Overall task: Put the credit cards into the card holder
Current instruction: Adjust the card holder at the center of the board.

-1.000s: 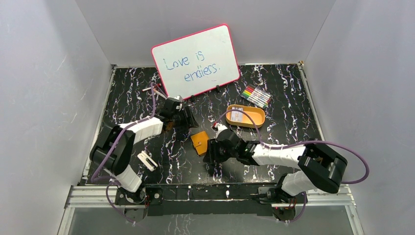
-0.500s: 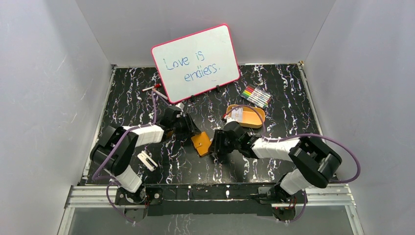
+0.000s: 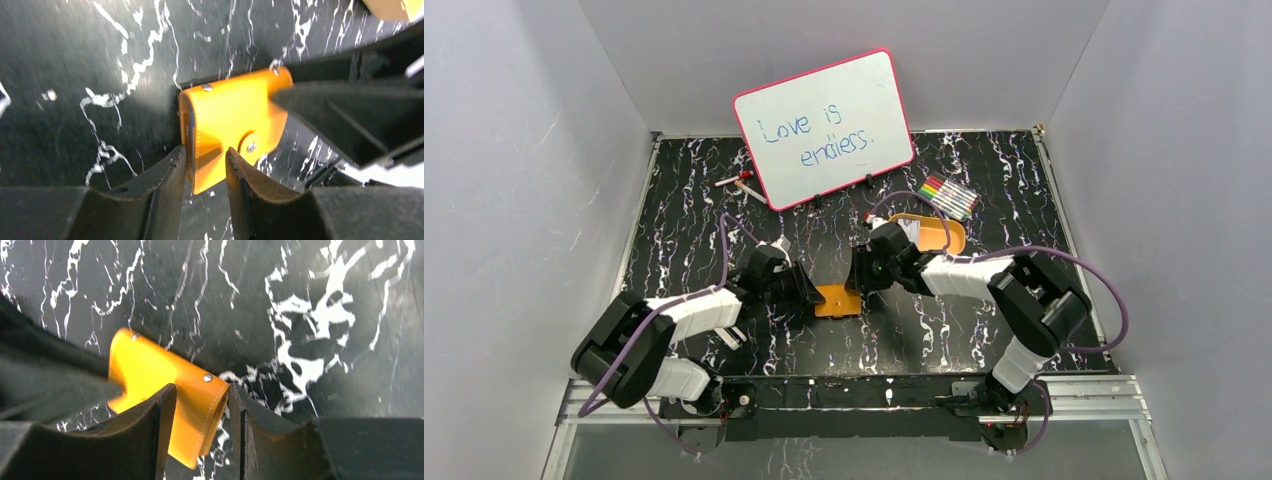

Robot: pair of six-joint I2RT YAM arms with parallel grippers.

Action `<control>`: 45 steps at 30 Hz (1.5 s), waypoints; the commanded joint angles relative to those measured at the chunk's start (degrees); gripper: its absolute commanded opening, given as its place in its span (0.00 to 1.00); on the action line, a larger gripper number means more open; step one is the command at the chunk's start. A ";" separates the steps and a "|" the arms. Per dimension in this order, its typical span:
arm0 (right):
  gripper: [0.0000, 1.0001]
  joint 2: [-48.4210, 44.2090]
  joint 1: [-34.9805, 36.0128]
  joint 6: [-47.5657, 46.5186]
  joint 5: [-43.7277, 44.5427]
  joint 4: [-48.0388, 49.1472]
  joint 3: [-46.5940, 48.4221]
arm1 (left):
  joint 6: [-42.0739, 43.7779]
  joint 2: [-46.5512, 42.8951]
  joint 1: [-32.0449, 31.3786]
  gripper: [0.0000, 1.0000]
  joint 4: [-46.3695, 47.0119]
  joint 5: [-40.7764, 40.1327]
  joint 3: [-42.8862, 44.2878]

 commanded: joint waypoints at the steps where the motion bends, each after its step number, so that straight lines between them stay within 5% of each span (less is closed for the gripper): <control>1: 0.52 3.77 0.32 -7.83 -0.34 -2.85 7.68 | -2.94 -7.57 -2.01 0.32 -3.87 -0.36 -2.77; 5: 0.65 6.95 0.34 -12.70 0.44 -7.11 13.86 | -4.53 -15.88 -2.32 0.35 -10.54 -4.43 -4.14; 9: 0.84 2.69 0.32 -12.41 3.57 -10.66 15.77 | -4.10 -24.08 -2.40 0.52 -20.63 -11.36 -0.86; 13: 0.89 -4.62 0.32 -10.27 5.09 -15.03 16.31 | -0.86 -25.17 -2.40 0.66 -25.47 -17.65 5.57; 21: 0.63 -16.83 4.22 1.71 -1.03 -9.75 1.18 | 7.48 -5.90 -0.48 0.61 -16.58 -14.06 14.87; 29: 0.63 -13.23 7.41 12.15 -4.84 0.82 -5.81 | 11.00 8.00 0.75 0.58 -13.80 -8.43 20.17; 35: 0.68 -9.80 7.25 15.31 -2.26 2.53 -6.16 | 7.94 7.84 0.72 0.56 -7.82 -4.28 13.68; 45: 0.62 -1.46 2.43 10.94 -3.49 2.27 -1.06 | 0.49 0.39 -0.82 0.48 -0.14 0.87 -0.16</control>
